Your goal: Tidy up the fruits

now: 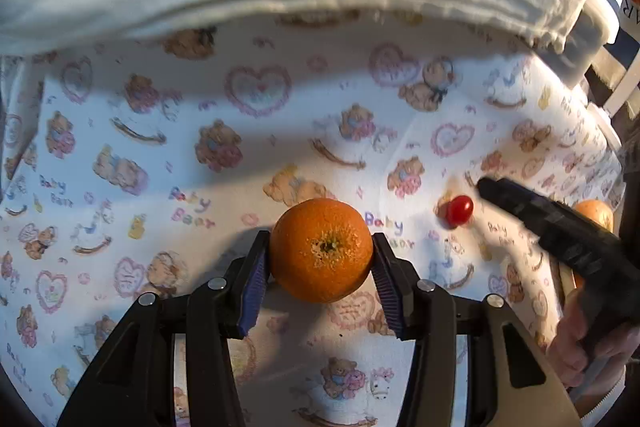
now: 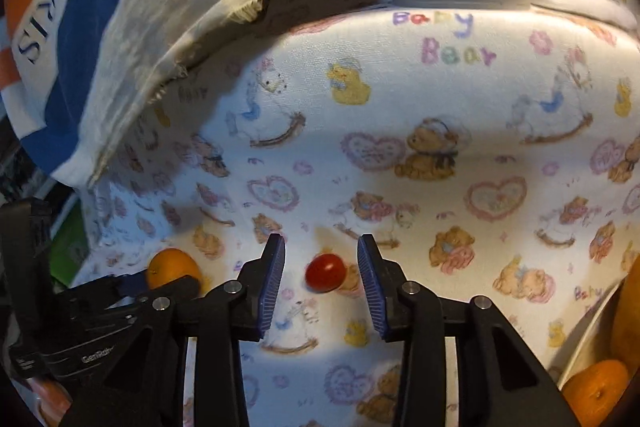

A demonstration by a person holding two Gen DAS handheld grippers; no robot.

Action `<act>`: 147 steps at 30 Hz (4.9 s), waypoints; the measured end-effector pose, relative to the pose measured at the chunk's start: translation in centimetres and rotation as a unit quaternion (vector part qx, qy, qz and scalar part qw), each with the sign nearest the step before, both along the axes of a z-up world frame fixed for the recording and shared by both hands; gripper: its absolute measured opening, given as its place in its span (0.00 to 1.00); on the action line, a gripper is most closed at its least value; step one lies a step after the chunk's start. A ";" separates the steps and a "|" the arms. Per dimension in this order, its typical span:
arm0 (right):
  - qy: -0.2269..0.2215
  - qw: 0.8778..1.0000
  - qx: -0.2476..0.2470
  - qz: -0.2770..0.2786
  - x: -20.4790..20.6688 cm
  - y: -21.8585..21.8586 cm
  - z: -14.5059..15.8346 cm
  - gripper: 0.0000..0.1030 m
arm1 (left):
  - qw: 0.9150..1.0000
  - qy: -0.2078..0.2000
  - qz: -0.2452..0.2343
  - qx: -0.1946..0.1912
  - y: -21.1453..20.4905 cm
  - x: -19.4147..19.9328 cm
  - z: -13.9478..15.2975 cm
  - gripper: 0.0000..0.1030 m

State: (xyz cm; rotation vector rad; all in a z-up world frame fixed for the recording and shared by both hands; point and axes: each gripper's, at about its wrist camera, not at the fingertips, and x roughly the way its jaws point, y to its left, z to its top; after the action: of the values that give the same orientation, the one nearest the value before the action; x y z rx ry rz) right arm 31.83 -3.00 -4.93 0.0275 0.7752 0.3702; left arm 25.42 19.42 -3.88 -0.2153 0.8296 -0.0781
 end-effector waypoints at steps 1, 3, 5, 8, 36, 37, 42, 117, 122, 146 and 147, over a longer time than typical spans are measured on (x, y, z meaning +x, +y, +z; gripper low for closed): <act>0.003 1.000 -0.028 -0.003 0.2 0.5 -0.5 0.39 | 1.000 0.001 0.000 0.006 0.1 -0.1 0.1 0.46; 0.023 0.999 -0.030 -0.001 0.9 0.7 -1.3 0.39 | 1.000 0.011 -0.004 0.005 0.0 0.1 -0.2 0.46; 0.038 0.999 -0.007 0.007 1.4 0.4 -1.5 0.39 | 1.000 0.010 -0.001 0.004 -0.7 0.4 -0.4 0.46; 0.044 0.999 -0.009 0.027 1.7 0.9 -1.7 0.39 | 1.000 0.012 0.001 -0.002 -1.4 0.8 -0.7 0.46; -0.010 0.998 -0.045 -0.046 -3.7 -3.0 2.8 0.26 | 0.993 -0.080 -0.031 0.085 -7.2 -3.2 3.0 0.46; -0.025 0.997 -0.052 -0.048 -4.6 -3.6 3.8 0.26 | 0.992 -0.091 -0.035 0.078 -7.5 -3.7 3.7 0.46; -0.066 0.994 -0.058 -0.061 -8.1 -6.5 7.3 0.26 | 0.983 -0.153 -0.026 0.095 -9.6 -6.7 7.2 0.46; 0.030 0.989 -0.002 -0.146 -14.0 -29.3 2.2 0.27 | 0.975 -0.104 -0.175 0.094 -34.5 -8.7 2.9 0.68; 0.028 0.988 0.004 -0.149 -14.2 -29.5 2.5 0.28 | 0.973 -0.117 -0.166 0.107 -34.1 -9.1 3.6 0.69; -0.188 0.966 0.032 -0.176 -23.8 -27.5 8.3 0.88 | 0.941 -0.308 -0.069 0.121 -26.0 -19.9 9.7 0.99; -0.207 0.962 0.024 -0.174 -24.3 -27.2 8.5 0.94 | 0.938 -0.317 -0.059 0.122 -25.5 -20.3 9.7 0.99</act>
State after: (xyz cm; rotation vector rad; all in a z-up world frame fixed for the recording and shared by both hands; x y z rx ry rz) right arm 7.57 -30.19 3.54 0.1264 0.3347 0.0536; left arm 5.09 -6.04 5.81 0.0985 0.1999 -0.1471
